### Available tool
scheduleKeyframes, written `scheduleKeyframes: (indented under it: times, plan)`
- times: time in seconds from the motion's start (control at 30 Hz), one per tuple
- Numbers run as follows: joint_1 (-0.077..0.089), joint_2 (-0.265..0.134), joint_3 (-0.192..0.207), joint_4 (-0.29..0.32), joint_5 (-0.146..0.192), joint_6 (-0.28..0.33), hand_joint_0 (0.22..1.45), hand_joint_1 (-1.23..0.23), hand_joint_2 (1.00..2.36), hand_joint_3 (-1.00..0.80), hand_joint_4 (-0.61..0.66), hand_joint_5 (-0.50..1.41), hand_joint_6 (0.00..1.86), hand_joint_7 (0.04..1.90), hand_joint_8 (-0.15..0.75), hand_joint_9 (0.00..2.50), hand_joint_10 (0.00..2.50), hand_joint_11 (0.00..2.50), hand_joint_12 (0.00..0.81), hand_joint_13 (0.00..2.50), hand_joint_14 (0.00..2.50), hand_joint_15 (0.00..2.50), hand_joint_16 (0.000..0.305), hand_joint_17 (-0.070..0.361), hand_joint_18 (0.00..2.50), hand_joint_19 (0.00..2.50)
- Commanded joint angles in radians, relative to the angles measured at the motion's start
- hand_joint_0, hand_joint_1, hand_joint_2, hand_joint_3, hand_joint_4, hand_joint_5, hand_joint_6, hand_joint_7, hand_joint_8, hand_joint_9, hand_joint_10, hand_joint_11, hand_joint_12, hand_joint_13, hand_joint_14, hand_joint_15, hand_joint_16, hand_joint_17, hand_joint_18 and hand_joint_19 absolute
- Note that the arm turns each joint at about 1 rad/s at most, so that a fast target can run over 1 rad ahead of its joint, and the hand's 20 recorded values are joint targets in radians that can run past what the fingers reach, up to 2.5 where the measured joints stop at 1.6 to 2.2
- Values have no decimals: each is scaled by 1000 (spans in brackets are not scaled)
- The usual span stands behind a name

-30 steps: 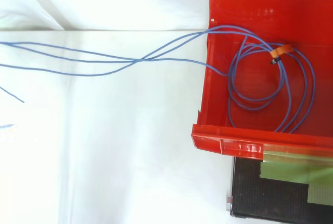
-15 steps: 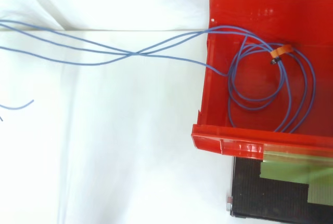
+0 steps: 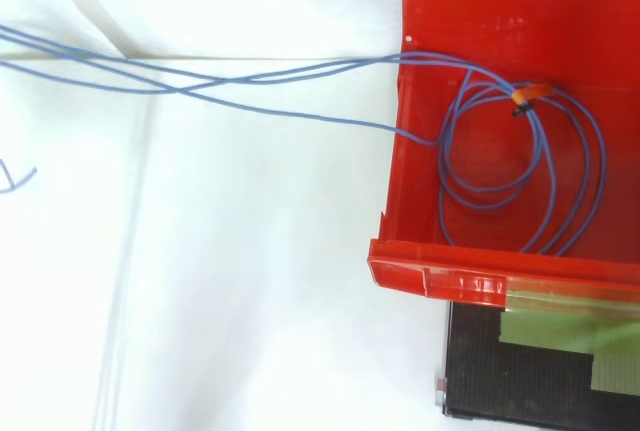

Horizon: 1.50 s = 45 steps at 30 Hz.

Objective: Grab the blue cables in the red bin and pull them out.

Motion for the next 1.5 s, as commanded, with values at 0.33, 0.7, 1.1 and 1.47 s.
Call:
scheduleKeyframes:
  times: [0.33, 0.7, 1.1, 1.47]
  plan:
    - [-13, 0, -36, 99, -268, -296, 929, -959, 1002, -964, 148, 755, 858, 649, 258, 926, 1343, 1446, 304, 1116, 1039, 1368, 37, 84, 774, 1135]
    - [-16, 0, -36, 92, -277, -283, 929, -958, 1001, -964, 148, 753, 859, 645, 250, 924, 1330, 1448, 304, 1114, 1038, 1363, 37, 84, 770, 1137]
    - [-4, 0, -46, -320, 143, 67, 928, -958, 1002, -957, 149, 754, 856, 648, 250, 925, 1318, 1456, 299, 1111, 1044, 1359, 37, 84, 768, 1140]
    - [16, 0, -62, -486, 359, 319, 928, -958, 1002, -953, 148, 755, 855, 640, 251, 927, 1304, 1460, 300, 1109, 1052, 1358, 37, 84, 766, 1137]
